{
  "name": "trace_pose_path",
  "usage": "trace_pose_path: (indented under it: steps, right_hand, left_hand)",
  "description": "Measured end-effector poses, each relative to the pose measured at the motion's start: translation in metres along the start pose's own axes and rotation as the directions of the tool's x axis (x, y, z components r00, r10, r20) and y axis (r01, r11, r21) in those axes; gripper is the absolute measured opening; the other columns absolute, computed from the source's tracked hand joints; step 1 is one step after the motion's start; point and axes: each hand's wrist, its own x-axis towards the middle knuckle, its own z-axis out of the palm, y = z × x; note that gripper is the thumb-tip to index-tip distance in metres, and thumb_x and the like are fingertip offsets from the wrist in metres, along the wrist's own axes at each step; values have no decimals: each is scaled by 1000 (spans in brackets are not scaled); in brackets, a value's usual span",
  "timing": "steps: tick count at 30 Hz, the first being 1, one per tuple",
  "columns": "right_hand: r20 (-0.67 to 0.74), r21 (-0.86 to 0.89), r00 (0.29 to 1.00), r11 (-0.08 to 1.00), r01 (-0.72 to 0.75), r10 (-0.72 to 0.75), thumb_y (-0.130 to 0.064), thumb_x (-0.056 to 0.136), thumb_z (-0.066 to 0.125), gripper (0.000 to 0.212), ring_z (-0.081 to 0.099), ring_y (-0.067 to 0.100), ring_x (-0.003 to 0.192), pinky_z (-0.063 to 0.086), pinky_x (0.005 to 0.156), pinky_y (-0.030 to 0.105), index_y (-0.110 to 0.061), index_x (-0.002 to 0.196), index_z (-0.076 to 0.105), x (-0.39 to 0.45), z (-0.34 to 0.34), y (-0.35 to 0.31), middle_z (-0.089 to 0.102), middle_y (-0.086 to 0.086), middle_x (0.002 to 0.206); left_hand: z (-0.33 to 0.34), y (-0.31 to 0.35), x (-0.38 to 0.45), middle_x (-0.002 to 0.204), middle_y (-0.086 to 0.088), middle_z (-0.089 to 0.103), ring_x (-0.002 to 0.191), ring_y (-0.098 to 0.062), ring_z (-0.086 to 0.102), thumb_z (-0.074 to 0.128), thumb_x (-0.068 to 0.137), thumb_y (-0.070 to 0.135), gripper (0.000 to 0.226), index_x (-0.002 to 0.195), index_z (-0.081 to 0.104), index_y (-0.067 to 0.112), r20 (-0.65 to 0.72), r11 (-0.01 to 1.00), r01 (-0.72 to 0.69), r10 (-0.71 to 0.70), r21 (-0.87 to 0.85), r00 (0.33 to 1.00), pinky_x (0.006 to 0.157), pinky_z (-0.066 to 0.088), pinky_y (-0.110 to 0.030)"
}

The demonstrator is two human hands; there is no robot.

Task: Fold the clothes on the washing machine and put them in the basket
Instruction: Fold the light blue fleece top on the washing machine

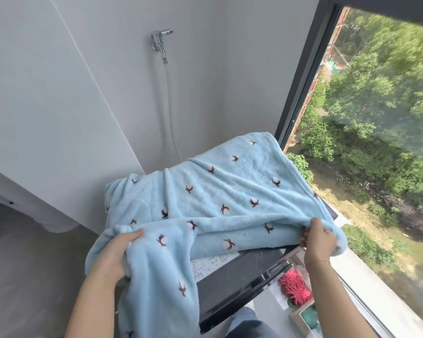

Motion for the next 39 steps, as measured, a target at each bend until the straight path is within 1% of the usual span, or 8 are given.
trace_pose_path:
  steps: [4, 8, 14, 17, 24, 27, 33, 39]
  right_hand:
    - [67, 33, 994, 996, 81, -83, -27, 90, 54, 31, 48, 23, 62, 38, 55, 27, -9, 64, 54, 18, 28, -49, 54, 10, 68]
    - [487, -285, 871, 932, 224, -60, -39, 96, 52, 32, 53, 19, 100, 40, 83, 32, -13, 99, 71, 39, 55, -74, 59, 1, 105]
    - [258, -257, 926, 904, 341, -276, -13, 91, 50, 23, 62, 22, 100, 48, 90, 39, -12, 101, 71, 37, 37, -37, 69, 2, 105]
    - [42, -190, 989, 971, 147, -142, -18, 88, 54, 15, 63, 25, 86, 49, 84, 40, -10, 88, 68, 14, 27, -9, 69, 7, 87]
    - [-19, 230, 980, 954, -190, 200, -20, 94, 54, 22, 58, 22, 73, 49, 60, 26, -3, 106, 48, -18, 21, 25, 58, 13, 94]
    - [150, 244, 959, 931, -271, 240, -29, 94, 59, 45, 65, 29, 101, 54, 80, 30, 4, 125, 50, -10, 28, 23, 61, 16, 115]
    - [153, 231, 967, 944, -235, 203, -35, 84, 73, 60, 64, 28, 105, 57, 76, 39, -6, 131, 49, 23, 53, -3, 61, 10, 123]
    - [-27, 248, 999, 969, -14, 21, -30, 79, 77, 55, 62, 15, 103, 52, 89, 30, -10, 126, 56, 51, 46, -38, 61, -2, 113]
  left_hand:
    - [7, 33, 10, 103, -13, 64, 62, -6, 60, 38, 102, 5, 25, 118, 57, -1, -98, 975, -132, 116, -181, 988, 52, 47, -12]
    - [18, 36, 16, 139, -21, 49, 118, -24, 54, 34, 101, 7, 28, 120, 51, -2, -91, 899, -187, 164, -397, 982, 71, 50, -15]
    - [-1, -12, 39, 129, -11, 59, 119, -26, 53, 53, 95, 14, 26, 120, 60, 14, -288, 903, -363, 419, 228, 861, 96, 43, -36]
    - [-32, -34, 45, 133, -19, 53, 123, -39, 45, 66, 84, 13, 49, 131, 54, 11, -492, 801, -162, 498, 577, 714, 103, 35, -50]
    - [-66, -66, 59, 116, -8, 66, 101, -29, 63, 69, 80, 55, 58, 122, 60, 17, -304, 998, -15, -5, -64, 953, 82, 51, -40]
    - [-61, -63, 55, 101, -6, 64, 83, -22, 61, 64, 90, 38, 34, 114, 58, 14, -336, 974, -78, 2, -213, 942, 60, 52, -28]
    - [-63, -55, 43, 85, 1, 63, 67, -10, 62, 60, 95, 21, 7, 98, 61, 15, -428, 938, -236, 110, -254, 897, 50, 52, -17]
    - [-79, -63, 13, 58, 4, 34, 56, -11, 32, 55, 87, 1, 38, 61, 32, 18, -297, 940, -342, 319, -26, 900, 56, 22, -32]
